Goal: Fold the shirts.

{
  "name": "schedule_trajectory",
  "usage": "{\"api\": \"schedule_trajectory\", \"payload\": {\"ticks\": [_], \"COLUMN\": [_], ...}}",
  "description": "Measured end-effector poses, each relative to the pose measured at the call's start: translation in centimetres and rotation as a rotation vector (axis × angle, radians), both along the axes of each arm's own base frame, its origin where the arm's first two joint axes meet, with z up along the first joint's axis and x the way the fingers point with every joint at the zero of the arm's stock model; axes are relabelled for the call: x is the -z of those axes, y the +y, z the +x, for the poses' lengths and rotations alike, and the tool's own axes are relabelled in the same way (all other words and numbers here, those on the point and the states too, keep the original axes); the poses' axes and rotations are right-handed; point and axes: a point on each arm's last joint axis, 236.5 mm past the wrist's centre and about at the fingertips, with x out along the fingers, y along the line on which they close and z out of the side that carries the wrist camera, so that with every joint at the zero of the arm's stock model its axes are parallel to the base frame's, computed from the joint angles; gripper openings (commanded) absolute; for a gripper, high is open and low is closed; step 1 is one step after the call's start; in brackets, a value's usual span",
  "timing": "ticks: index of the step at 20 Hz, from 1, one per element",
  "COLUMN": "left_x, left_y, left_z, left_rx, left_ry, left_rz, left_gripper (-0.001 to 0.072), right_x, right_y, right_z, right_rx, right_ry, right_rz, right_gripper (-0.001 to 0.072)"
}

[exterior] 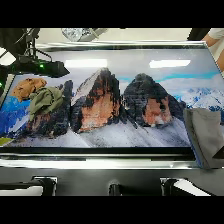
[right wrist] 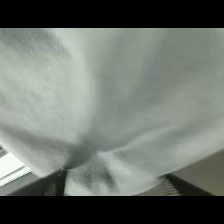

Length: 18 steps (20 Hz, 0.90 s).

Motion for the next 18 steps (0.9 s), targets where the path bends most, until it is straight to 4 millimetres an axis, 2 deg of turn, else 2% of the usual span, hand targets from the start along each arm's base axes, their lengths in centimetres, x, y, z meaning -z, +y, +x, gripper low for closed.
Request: {"api": "schedule_trajectory", "payload": {"ticks": [2, 4, 6, 7, 8, 9, 10, 11, 12, 13, 14, 16, 18], "left_x": [-0.9, -3.2, -6.4, -7.5, -7.9, -7.7, -6.7, -4.9, -2.6, 0.6, 3.6, 8.7, 12.0], "left_y": [-0.1, 0.1, 1.1, 2.0, 3.3, 4.7, 6.0, 6.9, 7.5, 7.8, 8.0, 7.4, 6.7], "left_z": [0.0, 0.2, 0.6, 0.9, 1.2, 1.5, 1.4, 1.0, 0.2, -1.2, -3.0, -7.2, -10.9], "left_rx": [0.003, 0.002, -0.017, -0.049, -0.095, -0.145, -0.183, -0.215, -0.235, -0.242, -0.231, -0.196, -0.183], "left_ry": [-0.016, -0.065, -0.154, -0.186, -0.203, -0.202, -0.176, -0.12, -0.041, 0.069, 0.174, 0.331, 0.392], "left_rz": [-0.007, -0.013, 0.029, 0.075, 0.136, 0.206, 0.269, 0.319, 0.354, 0.387, 0.423, 0.46, 0.459], "left_gripper": [0.0033, 0.0032, 0.0031, 0.0032, 0.0033, 0.0071, 0.0279, 0.0563, 0.0612, 0.0612, 0.0612, 0.0611, 0.0611], "right_x": [-1.6, -5.5, -11.7, -15.7, -19.3, -22.8, -25.2, -26.7, -27.0, -26.2, -24.4, -19.2, -14.3], "right_y": [-2.1, -5.4, -8.9, -9.7, -9.4, -7.8, -5.3, -1.9, 2.1, 5.9, 9.8, 17.3, 23.1], "right_z": [1.0, 3.5, 8.5, 11.8, 15.0, 18.4, 21.4, 24.2, 26.5, 28.2, 29.2, 29.4, 28.1], "right_rx": [-0.012, -0.021, -0.047, -0.085, -0.139, -0.21, -0.286, -0.368, -0.455, -0.534, -0.618, -0.785, -0.907], "right_ry": [-0.039, -0.142, -0.345, -0.472, -0.588, -0.703, -0.794, -0.866, -0.907, -0.918, -0.896, -0.795, -0.687], "right_rz": [-0.075, -0.211, -0.402, -0.5, -0.579, -0.634, -0.651, -0.635, -0.589, -0.523, -0.446, -0.267, -0.124], "right_gripper": [0.0684, 0.0683, 0.0683, 0.0683, 0.0683, 0.0684, 0.0684, 0.0687, 0.0687, 0.0687, 0.0687, 0.0689, 0.0693]}}
